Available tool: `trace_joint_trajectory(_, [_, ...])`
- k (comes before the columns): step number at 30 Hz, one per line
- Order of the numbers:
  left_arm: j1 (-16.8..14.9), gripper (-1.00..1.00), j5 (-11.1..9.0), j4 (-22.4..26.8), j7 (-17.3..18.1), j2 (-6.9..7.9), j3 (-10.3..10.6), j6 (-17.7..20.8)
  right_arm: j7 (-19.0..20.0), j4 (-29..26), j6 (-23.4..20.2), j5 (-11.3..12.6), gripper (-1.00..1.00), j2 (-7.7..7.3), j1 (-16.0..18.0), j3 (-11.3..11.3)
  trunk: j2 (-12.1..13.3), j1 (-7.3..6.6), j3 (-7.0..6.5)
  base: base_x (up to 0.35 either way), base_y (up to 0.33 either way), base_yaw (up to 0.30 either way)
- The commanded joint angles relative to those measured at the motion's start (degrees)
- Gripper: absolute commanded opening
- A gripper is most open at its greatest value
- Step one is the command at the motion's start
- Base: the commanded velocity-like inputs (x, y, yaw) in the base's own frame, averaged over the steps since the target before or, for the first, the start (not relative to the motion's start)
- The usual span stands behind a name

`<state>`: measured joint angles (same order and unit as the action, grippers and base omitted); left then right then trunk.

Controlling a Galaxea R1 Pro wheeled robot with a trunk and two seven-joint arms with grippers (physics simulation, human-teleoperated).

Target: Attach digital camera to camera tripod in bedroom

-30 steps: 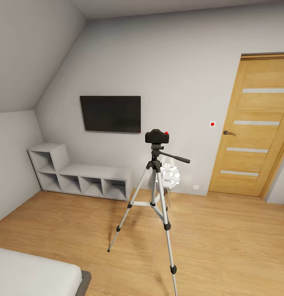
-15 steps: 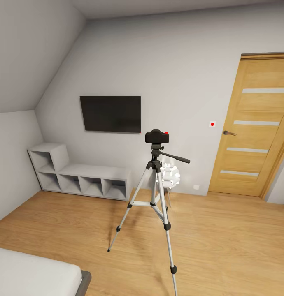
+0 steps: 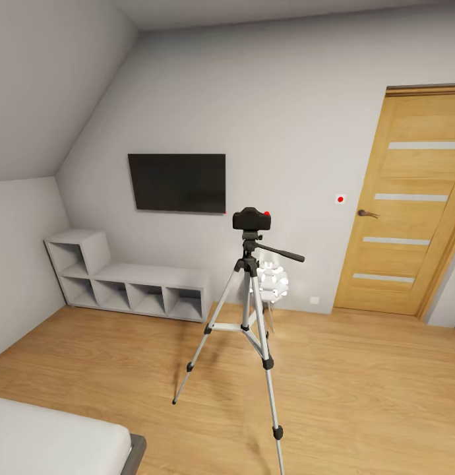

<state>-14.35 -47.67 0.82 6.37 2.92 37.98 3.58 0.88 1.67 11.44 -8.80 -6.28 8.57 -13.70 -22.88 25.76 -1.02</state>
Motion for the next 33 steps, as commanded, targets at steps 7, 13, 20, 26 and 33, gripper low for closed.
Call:
trace_joint_trajectory(7, [0.0, 1.0, -0.1, 0.3, 0.1, 0.28, 0.8, 0.3, 0.0, 0.2, 0.3, -0.5, 1.0, 0.06, 0.0, -0.5, 0.0, 0.02, 0.02, 0.0, 0.0, 0.0])
trace_joint_trajectory(13, [0.0, 1.0, -0.1, 0.3, 0.1, 0.38, 0.9, 0.3, 0.0, 0.2, 0.3, -0.5, 1.0, 0.2, 0.1, -0.5, 0.0, 0.02, 0.02, 0.0, 0.0, 0.0])
trace_joint_trajectory(20, [0.0, 1.0, -0.1, 0.3, 0.1, 0.28, 0.8, 0.3, 0.1, 0.2, 0.2, -0.4, 1.0, 0.28, 0.0, -0.5, 0.0, 0.02, 0.02, 0.0, 0.0, 0.0])
trace_joint_trajectory(26, [0.0, 1.0, -0.1, 0.2, 0.1, 0.16, 0.7, 0.3, 0.1, 0.2, 0.1, -0.4, 1.0, 0.3, 0.0, -0.6, 0.0, 0.02, 0.02, 0.0, 0.0, 0.0])
trace_joint_trajectory(33, [0.0, 1.0, -0.1, 0.3, 0.1, 0.31, 1.0, 0.3, 0.0, 0.2, 0.1, -0.3, 1.0, 0.3, 0.1, -0.6, 0.0, 0.02, 0.02, 0.0, 0.0, 0.0])
